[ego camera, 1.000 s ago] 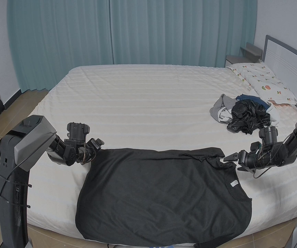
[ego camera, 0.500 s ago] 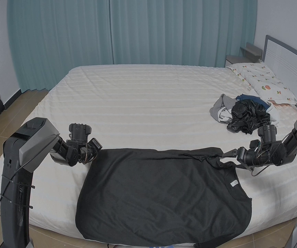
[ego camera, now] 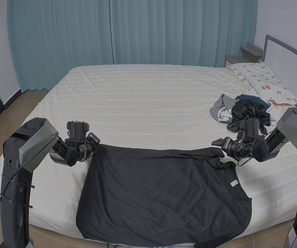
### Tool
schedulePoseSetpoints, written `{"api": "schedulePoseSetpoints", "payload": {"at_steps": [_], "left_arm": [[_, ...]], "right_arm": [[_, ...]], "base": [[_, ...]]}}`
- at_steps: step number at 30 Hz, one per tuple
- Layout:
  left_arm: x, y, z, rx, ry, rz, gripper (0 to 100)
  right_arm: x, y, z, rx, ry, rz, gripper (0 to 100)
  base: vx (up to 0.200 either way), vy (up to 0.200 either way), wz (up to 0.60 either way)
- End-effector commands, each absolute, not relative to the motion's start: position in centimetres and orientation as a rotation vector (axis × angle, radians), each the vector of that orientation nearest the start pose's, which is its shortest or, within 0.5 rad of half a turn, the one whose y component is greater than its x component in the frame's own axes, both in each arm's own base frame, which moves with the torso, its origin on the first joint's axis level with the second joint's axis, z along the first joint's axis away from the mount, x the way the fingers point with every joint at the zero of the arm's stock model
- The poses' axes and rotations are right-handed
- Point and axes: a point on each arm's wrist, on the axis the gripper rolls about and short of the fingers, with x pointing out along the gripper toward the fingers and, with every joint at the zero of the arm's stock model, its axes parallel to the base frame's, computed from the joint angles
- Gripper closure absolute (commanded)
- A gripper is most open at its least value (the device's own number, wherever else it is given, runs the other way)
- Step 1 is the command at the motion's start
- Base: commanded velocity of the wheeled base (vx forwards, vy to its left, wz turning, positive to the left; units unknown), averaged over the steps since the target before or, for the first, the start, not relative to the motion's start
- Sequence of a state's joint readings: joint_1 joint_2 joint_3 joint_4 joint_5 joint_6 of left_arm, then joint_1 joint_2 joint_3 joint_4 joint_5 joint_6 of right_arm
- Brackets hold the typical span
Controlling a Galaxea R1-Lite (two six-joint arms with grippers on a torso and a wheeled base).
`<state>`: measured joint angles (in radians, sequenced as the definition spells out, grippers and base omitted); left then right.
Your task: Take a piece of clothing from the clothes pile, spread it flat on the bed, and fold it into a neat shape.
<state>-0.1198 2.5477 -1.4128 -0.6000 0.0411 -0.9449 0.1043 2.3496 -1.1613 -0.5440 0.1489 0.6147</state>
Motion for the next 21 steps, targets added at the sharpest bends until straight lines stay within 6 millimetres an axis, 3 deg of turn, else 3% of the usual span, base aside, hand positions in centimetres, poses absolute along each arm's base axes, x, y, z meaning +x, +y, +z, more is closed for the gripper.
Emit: {"api": "schedulePoseSetpoints", "payload": {"at_steps": [1,9,16,17,21], "left_arm": [[47.5,-5.5,-1.4,-0.879,0.534,0.186,100],[47.5,-5.5,-1.5,-0.878,0.536,0.188,100],[47.4,-5.5,-1.6,-0.878,0.54,0.19,100],[47.4,-5.5,-1.6,-0.878,0.54,0.19,100],[47.4,-5.5,-1.6,-0.878,0.54,0.19,100]], "right_arm": [[43.5,5.3,-0.3,0.592,0.731,0.021,0],[43.8,5.0,-0.1,0.596,0.717,0.018,0],[44.1,5.1,-1.1,0.587,0.726,0.002,0],[44.1,5.2,-1.3,0.586,0.726,0.003,100],[44.4,5.3,-1.4,0.587,0.72,0.003,100]], "base": [[0.0,0.0,0.0],[0.0,0.0,0.0],[0.0,0.0,0.0],[0.0,0.0,0.0],[0.0,0.0,0.0]]}}
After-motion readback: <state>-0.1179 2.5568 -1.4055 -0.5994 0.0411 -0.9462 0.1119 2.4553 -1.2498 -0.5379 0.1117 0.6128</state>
